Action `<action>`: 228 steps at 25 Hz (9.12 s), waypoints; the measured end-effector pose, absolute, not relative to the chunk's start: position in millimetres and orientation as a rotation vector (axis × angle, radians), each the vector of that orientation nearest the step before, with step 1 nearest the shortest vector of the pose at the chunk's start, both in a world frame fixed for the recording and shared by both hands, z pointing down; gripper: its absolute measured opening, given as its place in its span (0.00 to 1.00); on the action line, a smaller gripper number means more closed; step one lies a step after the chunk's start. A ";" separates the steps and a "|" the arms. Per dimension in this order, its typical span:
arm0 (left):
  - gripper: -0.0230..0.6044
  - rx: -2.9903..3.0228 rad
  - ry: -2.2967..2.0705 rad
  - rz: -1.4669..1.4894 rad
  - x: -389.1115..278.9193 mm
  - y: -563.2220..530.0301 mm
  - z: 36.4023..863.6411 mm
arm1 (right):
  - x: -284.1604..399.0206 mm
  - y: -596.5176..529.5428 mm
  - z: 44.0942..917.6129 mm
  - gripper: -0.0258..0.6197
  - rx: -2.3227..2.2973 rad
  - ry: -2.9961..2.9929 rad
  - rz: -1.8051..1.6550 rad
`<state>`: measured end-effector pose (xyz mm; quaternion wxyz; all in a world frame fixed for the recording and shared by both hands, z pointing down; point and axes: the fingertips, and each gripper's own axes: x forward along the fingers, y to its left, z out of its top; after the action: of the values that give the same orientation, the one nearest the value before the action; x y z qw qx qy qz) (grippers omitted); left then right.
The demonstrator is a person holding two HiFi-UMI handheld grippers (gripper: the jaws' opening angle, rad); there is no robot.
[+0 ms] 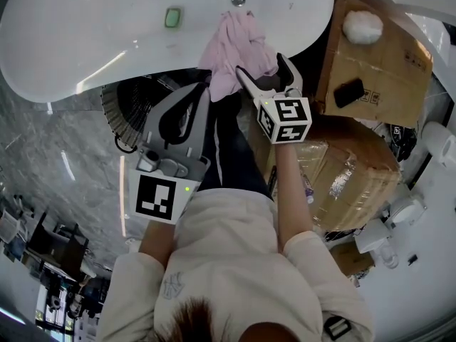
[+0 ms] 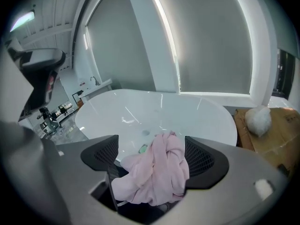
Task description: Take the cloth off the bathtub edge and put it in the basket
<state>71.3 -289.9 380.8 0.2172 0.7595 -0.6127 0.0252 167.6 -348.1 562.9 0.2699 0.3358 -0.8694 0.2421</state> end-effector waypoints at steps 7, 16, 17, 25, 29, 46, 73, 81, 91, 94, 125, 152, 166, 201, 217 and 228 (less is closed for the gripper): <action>0.11 2.074 -1.663 0.090 71.8 -284.2 398.6 | 153.1 -356.3 631.8 0.72 0.874 -2.241 0.729; 0.11 2.046 -1.630 0.090 66.9 -278.8 411.1 | 157.6 -369.1 689.5 0.72 0.947 -2.137 0.776; 0.11 2.046 -1.630 0.089 66.0 -279.0 412.2 | 157.5 -368.7 695.9 0.72 0.939 -2.121 0.780; 0.11 2.035 -1.613 0.075 67.9 -282.1 417.3 | 152.4 -361.2 720.3 0.71 0.890 -2.160 0.779; 0.11 2.034 -1.612 0.080 66.9 -284.7 420.2 | 154.6 -360.4 719.6 0.68 0.901 -2.164 0.769; 0.11 2.079 -1.685 0.105 68.2 -285.6 395.3 | 168.1 -336.2 670.8 0.22 0.872 -2.217 0.915; 0.11 2.354 -1.877 -0.171 59.7 -290.2 205.0 | 205.3 -374.1 252.5 0.22 1.181 -2.793 0.666; 0.11 2.376 -1.911 -0.258 64.5 -283.2 163.9 | 230.6 -365.9 176.9 0.22 1.230 -2.903 0.591; 0.11 2.395 -1.964 -0.272 68.0 -275.4 150.3 | 243.1 -357.9 157.9 0.22 1.221 -2.943 0.589; 0.11 2.389 -1.991 -0.263 73.7 -267.6 152.5 | 248.3 -353.1 157.6 0.22 1.199 -2.953 0.579; 0.11 2.139 -2.226 -0.231 7.0 -165.7 178.8 | 192.0 -286.6 157.6 0.22 0.967 -2.991 0.576; 0.11 1.917 -2.447 -0.225 -132.2 13.2 179.9 | 14.4 -114.9 146.6 0.22 0.520 -3.066 0.575; 0.11 1.736 -2.574 -0.193 -155.7 63.0 187.5 | -26.4 -74.2 159.0 0.22 0.272 -3.054 0.598; 0.11 1.655 -2.627 -0.147 -180.9 118.5 179.8 | -63.6 -14.4 179.3 0.22 0.116 -2.997 0.638; 0.11 1.768 -2.543 -0.181 -228.5 143.8 187.7 | -102.3 20.3 185.2 0.22 0.238 -3.006 0.648; 0.11 1.773 -2.509 -0.189 -238.9 139.2 197.8 | -111.3 12.2 197.0 0.22 0.285 -2.975 0.613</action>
<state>-238.9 139.2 197.8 0.0318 0.5758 -0.8147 -0.0615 -111.3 12.2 197.0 0.0452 0.0933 -0.9741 0.2008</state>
